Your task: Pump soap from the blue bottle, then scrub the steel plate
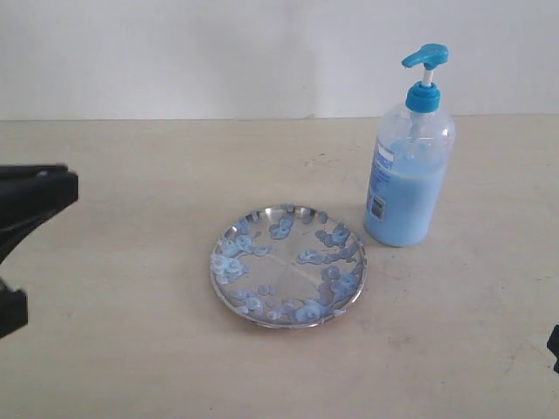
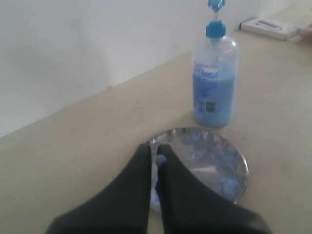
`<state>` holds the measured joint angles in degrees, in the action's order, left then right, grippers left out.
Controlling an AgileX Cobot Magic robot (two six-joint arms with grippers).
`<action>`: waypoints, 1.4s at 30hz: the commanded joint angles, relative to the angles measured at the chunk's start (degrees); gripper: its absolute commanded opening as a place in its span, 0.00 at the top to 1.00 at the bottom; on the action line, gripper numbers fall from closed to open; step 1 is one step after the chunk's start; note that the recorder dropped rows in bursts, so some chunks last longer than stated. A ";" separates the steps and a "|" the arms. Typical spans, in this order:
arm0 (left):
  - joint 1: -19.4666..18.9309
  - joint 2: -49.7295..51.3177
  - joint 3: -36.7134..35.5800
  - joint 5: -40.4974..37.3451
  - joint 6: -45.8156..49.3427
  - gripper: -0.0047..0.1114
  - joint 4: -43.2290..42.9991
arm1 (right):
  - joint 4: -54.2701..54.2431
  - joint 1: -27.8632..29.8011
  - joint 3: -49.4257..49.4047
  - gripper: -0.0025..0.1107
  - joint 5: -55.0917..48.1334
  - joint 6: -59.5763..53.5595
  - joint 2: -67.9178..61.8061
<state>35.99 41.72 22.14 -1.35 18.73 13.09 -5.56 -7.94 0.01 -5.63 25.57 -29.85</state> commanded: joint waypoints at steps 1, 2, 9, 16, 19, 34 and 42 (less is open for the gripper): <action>-2.95 -5.22 -5.54 -1.99 0.78 0.92 0.87 | 0.09 -0.03 -0.01 0.98 0.26 -0.15 0.03; -3.74 -6.12 -7.00 -1.99 0.68 0.92 0.86 | 0.09 -0.03 -0.01 0.98 0.26 -0.15 0.03; -10.44 -12.32 -16.32 -0.33 -4.32 0.92 1.32 | 0.09 -0.03 -0.01 0.98 0.26 -0.15 0.03; -31.25 -25.75 -16.70 -9.99 -4.16 0.92 1.32 | 0.09 -0.03 -0.01 0.98 0.26 -0.27 0.03; -36.71 -33.38 -16.75 -15.98 -4.16 0.92 1.32 | 0.09 -0.03 -0.01 0.98 0.26 -0.16 0.03; -41.40 -40.59 -22.14 -18.47 -3.36 0.92 6.45 | 0.09 -0.03 -0.01 0.98 0.26 -0.41 0.03; -41.40 -40.54 -22.14 -21.41 -3.76 0.92 10.68 | 0.09 -0.03 -0.01 0.98 0.26 -0.41 0.03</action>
<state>-5.21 0.82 0.23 -20.78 15.19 20.63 -5.56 -7.94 0.01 -5.63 25.57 -29.85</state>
